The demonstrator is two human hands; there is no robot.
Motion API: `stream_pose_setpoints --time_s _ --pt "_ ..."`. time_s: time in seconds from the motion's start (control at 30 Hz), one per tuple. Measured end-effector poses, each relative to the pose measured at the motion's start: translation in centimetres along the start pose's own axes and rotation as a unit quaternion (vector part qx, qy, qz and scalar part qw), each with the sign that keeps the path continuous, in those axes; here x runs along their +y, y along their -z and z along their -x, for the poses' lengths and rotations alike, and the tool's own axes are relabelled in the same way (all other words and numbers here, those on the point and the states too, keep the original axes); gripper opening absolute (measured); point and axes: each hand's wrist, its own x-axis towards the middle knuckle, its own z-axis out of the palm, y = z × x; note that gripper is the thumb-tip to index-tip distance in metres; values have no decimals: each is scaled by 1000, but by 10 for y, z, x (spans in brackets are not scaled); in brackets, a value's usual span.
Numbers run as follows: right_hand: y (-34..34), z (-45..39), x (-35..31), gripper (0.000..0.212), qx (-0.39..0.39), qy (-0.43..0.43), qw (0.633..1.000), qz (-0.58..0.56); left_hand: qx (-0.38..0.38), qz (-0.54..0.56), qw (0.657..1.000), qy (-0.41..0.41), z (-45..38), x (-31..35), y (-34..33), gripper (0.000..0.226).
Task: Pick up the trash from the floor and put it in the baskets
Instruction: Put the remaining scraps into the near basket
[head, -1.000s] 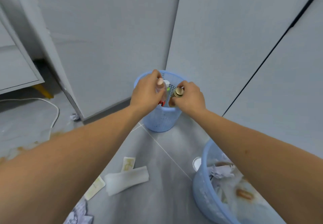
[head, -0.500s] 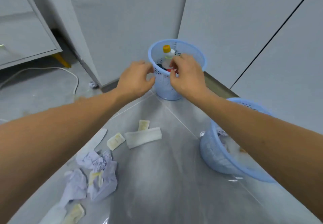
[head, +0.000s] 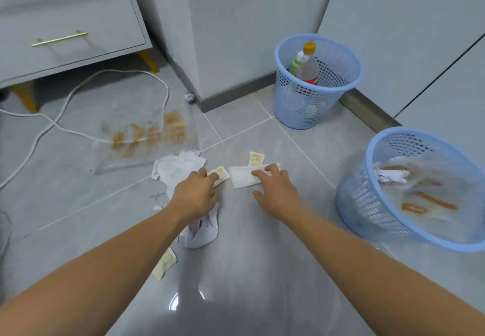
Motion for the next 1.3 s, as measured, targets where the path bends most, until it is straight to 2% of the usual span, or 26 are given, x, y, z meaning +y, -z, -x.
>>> stream_pose_setpoints --time_s 0.17,0.27,0.37,0.47,0.57,0.63,0.7,0.87,0.97,1.07,1.17,1.23,1.3 --pt "-23 -24 12 50 14 9 1000 16 62 -3 997 -38 -37 0 -18 36" --pt "-32 -29 20 40 41 10 999 34 70 -5 996 -61 -51 7 -33 26" --pt "-32 -28 29 29 47 -9 998 40 65 15 997 -30 -58 11 -37 28" --pt "-28 -22 34 9 46 -38 998 11 71 49 996 -18 -62 11 -37 16" --pt "-12 -10 34 28 49 -61 994 -73 72 61 995 -38 -61 15 -31 17" --pt "9 2 31 29 83 -33 991 -96 97 77 990 -62 -58 28 -20 17" --pt "35 15 26 22 140 4 984 -106 130 96 982 -100 -54 49 1 18" --pt "134 64 37 16 274 48 956 -88 214 144 949 -180 -44 148 84 16" --pt "193 101 66 15 354 37 934 -45 247 187 923 -228 -29 214 123 12" --pt "225 138 107 15 395 -31 917 -35 255 217 900 -279 -13 273 140 15" --pt "226 166 142 18 378 -95 921 -7 240 239 892 -300 -2 320 137 19" --pt "218 177 163 16 333 -134 933 13 190 228 912 -282 -2 343 125 22" --pt "213 182 175 16 256 -163 953 18 131 177 941 -258 -1 353 114 27"
